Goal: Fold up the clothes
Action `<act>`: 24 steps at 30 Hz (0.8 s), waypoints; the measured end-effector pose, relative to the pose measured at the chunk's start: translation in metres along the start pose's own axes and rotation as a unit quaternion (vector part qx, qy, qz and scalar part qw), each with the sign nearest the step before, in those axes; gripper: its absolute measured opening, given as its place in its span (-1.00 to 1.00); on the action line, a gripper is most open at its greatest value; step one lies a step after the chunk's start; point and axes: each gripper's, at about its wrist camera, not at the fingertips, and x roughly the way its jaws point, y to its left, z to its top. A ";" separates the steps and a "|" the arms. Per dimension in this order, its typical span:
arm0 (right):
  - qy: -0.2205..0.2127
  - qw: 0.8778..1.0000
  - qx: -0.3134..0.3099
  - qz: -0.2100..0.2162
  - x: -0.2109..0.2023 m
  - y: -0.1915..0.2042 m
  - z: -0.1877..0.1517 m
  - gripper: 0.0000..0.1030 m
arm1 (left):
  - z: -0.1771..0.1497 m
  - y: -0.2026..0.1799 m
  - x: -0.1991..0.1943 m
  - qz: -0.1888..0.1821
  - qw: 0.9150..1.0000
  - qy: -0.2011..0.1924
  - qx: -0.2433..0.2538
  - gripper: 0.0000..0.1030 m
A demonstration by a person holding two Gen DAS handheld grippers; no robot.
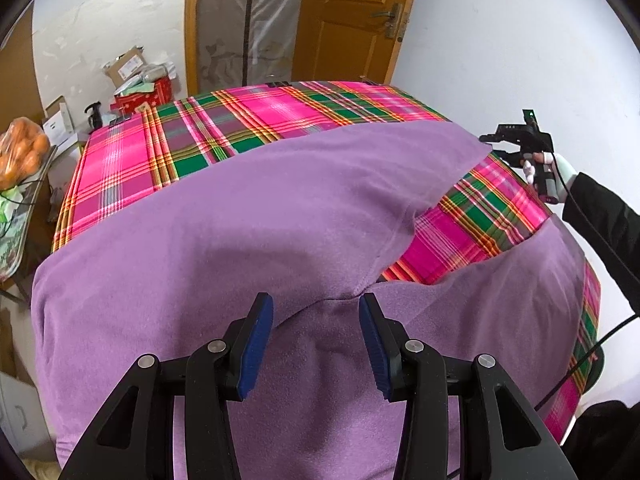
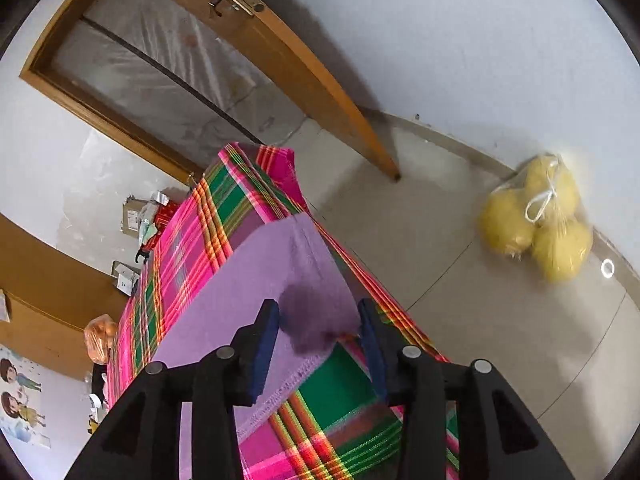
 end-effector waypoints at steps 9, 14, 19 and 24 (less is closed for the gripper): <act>-0.006 0.999 0.007 -0.037 -0.001 0.009 0.010 -0.42 | 0.000 0.004 0.004 0.003 1.000 0.006 -0.006 -0.09; 0.015 0.994 0.100 0.034 0.005 -0.018 -0.005 -0.07 | -0.001 0.004 0.003 0.001 1.000 0.004 -0.008 -0.09; -0.002 0.998 0.058 0.023 0.001 -0.006 -0.001 -0.45 | -0.002 0.002 0.004 0.002 1.000 0.009 -0.006 -0.09; -0.037 0.999 -0.008 0.000 -0.010 0.019 0.012 -0.90 | 0.000 0.003 0.003 0.004 1.000 0.004 -0.006 -0.09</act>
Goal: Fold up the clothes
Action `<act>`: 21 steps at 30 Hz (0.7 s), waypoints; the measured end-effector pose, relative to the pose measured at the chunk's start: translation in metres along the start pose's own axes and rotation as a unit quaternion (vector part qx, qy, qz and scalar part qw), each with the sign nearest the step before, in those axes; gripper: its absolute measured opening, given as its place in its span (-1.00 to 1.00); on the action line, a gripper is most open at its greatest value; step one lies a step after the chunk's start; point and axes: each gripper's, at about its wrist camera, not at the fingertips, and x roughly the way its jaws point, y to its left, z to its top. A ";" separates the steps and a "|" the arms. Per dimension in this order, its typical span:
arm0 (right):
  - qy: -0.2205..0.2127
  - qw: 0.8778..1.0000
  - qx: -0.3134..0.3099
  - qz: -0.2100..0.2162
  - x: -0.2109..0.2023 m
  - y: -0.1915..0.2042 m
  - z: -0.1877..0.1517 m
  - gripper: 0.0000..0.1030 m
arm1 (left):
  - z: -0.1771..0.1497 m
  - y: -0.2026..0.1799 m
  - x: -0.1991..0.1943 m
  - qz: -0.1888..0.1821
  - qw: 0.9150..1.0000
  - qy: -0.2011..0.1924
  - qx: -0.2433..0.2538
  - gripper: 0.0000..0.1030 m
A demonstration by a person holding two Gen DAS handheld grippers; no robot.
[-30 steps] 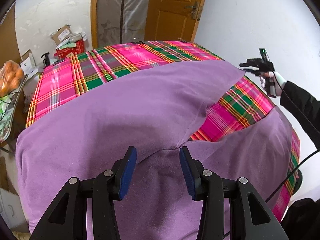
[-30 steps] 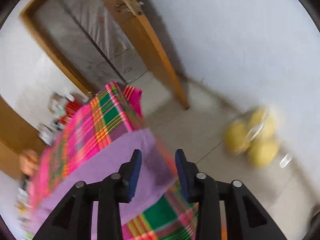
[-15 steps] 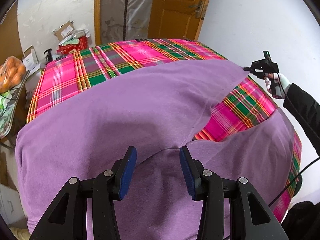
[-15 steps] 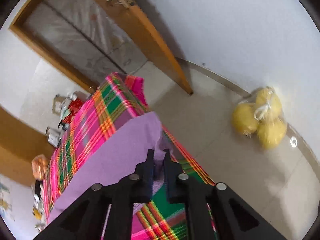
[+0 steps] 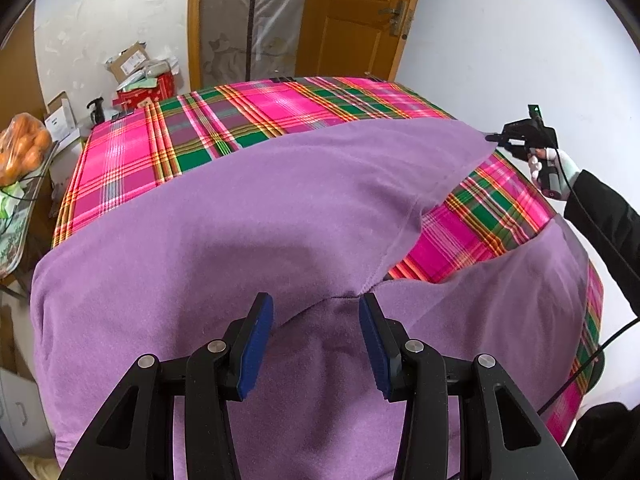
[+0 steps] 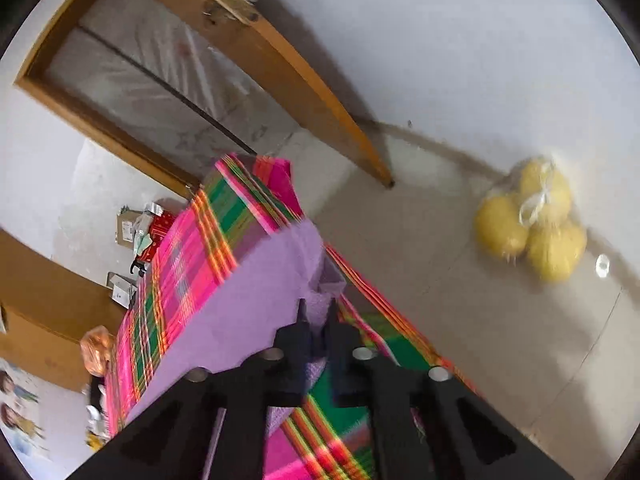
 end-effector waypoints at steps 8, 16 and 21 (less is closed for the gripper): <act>-0.016 0.996 -0.044 -0.076 -0.009 0.001 0.013 -0.86 | 0.002 0.010 0.001 0.005 1.000 -0.003 -0.022 -0.09; -0.079 0.985 -0.120 -0.092 -0.029 0.037 0.004 -0.29 | 0.007 0.019 -0.003 0.012 0.999 -0.015 -0.040 -0.09; -0.040 0.966 -0.249 -0.064 -0.018 0.094 -0.013 -0.29 | 0.006 0.023 0.002 0.017 0.999 -0.010 -0.047 -0.09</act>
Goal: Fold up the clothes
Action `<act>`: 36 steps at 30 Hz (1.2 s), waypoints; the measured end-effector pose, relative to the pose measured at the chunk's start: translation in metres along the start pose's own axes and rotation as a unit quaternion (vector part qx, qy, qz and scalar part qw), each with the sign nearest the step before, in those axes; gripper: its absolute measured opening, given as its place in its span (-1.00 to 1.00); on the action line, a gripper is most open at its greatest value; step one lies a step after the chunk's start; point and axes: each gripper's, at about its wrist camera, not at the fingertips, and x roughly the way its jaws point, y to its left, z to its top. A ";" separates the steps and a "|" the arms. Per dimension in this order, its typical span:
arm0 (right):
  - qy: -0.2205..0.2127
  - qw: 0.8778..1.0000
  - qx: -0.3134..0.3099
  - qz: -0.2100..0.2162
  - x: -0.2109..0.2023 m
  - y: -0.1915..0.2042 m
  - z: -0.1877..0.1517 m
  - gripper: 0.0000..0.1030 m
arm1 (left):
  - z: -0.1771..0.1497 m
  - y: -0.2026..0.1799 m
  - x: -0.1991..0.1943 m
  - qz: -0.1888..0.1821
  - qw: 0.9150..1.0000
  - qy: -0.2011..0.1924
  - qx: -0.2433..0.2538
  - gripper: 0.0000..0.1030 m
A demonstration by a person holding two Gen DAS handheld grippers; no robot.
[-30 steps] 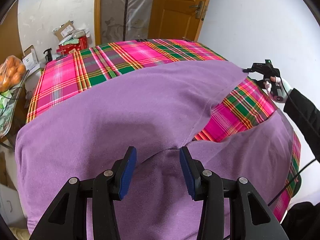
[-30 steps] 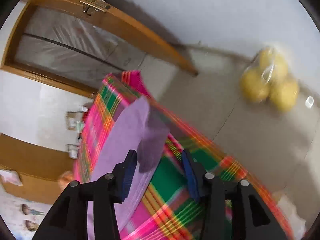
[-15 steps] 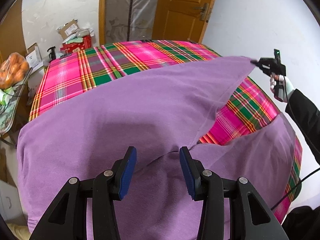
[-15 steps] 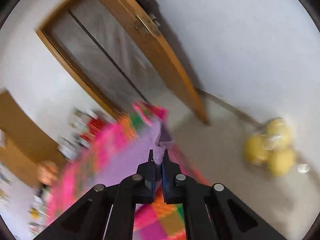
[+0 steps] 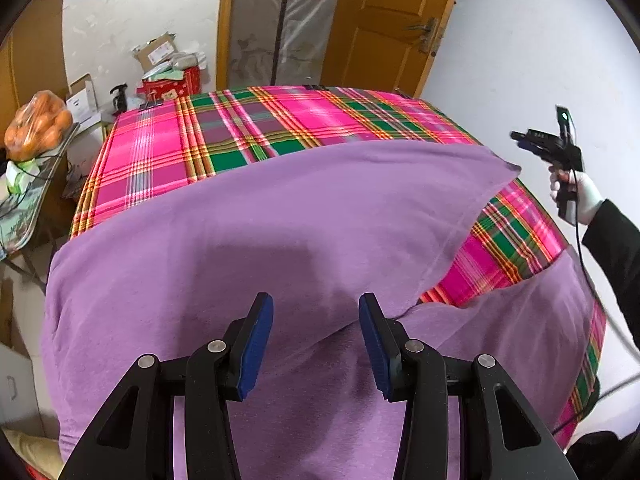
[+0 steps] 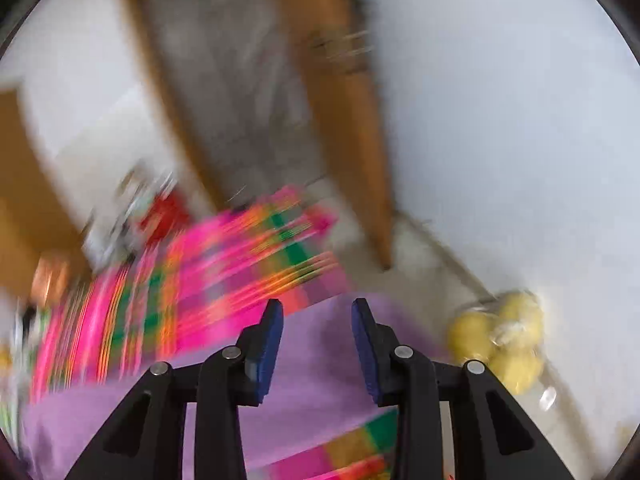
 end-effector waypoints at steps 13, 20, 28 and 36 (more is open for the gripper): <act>0.133 0.972 -0.188 0.036 0.081 0.054 -0.001 -0.05 | -0.001 -0.003 0.005 -0.007 1.000 0.004 0.009 -0.09; 0.124 0.965 -0.232 0.019 0.085 0.075 0.000 -0.96 | -0.001 -0.002 0.009 -0.010 1.000 0.007 0.010 -0.09; 0.065 0.980 -0.189 -0.016 0.081 0.080 0.023 -0.93 | -0.001 0.002 0.009 -0.007 1.000 0.007 0.005 -0.09; 0.057 0.997 -0.011 -0.056 0.076 -0.004 0.032 -0.26 | -0.001 0.006 0.007 -0.007 1.000 0.003 0.003 -0.09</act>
